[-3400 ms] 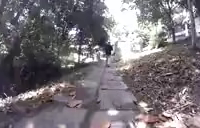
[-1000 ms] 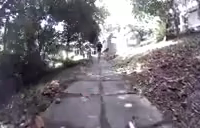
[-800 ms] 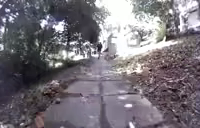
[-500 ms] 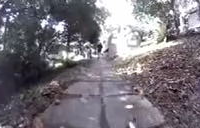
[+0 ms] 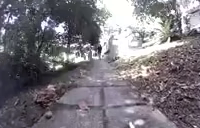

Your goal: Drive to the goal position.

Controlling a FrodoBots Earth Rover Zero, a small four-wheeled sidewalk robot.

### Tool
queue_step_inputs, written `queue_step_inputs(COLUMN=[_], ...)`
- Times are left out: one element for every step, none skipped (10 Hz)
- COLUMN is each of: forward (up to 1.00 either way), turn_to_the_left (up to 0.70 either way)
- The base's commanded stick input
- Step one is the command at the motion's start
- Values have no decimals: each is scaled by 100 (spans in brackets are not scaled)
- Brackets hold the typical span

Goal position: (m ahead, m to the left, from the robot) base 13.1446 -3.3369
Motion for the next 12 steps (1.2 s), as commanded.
queue_step_inputs(forward=[100, 100, 100, 100, 100, 100, 100, 100, 100, 100, 100, 100], turn_to_the_left=[0, 0, 0, 0, 0, 0, 0, 0, 0, 0, 0, 0])
